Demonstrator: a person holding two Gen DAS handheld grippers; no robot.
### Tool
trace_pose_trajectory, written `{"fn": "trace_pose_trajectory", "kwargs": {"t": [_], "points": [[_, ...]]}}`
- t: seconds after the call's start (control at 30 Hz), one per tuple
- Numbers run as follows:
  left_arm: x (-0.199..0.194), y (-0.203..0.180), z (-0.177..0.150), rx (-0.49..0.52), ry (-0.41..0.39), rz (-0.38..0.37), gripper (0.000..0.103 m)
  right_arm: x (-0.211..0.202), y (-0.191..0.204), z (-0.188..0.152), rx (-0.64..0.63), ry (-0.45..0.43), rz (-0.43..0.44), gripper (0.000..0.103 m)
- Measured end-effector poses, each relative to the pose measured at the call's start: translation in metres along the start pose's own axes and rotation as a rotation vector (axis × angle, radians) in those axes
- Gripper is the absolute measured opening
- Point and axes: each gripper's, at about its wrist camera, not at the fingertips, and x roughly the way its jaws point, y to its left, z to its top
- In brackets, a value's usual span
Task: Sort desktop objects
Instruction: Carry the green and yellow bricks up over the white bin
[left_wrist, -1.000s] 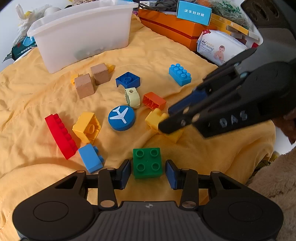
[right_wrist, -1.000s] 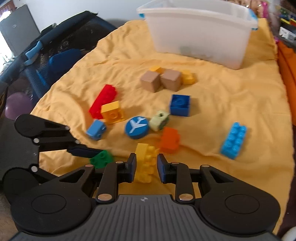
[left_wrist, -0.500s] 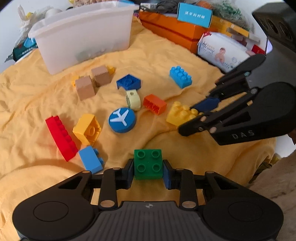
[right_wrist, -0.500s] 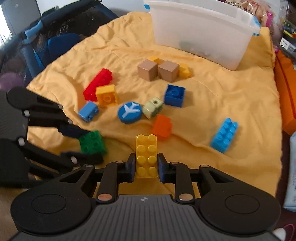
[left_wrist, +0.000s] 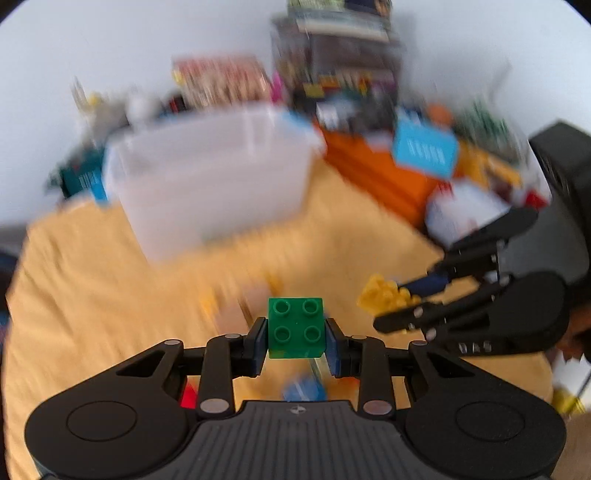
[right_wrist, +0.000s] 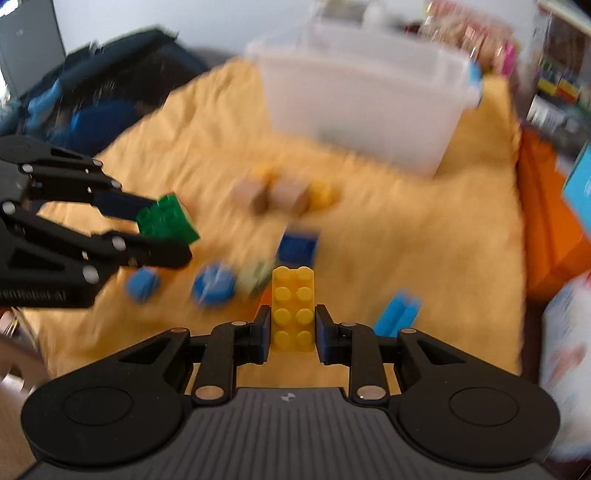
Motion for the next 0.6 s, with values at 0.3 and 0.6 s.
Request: {"fn": "trace_pose_trajectory", "kwargs": {"t": [0.3, 0.6], "points": [[0.016, 0.049, 0.109, 0.008, -0.160, 0.057, 0.035, -0.013, -0.042, 0.106, -0.055, -0.228, -0.115, 0.027], [0.091, 0.092, 0.169, -0.014, -0.152, 0.128, 0.040, 0.024, -0.066, 0.175, -0.028, -0.274, -0.172, 0.027]]}}
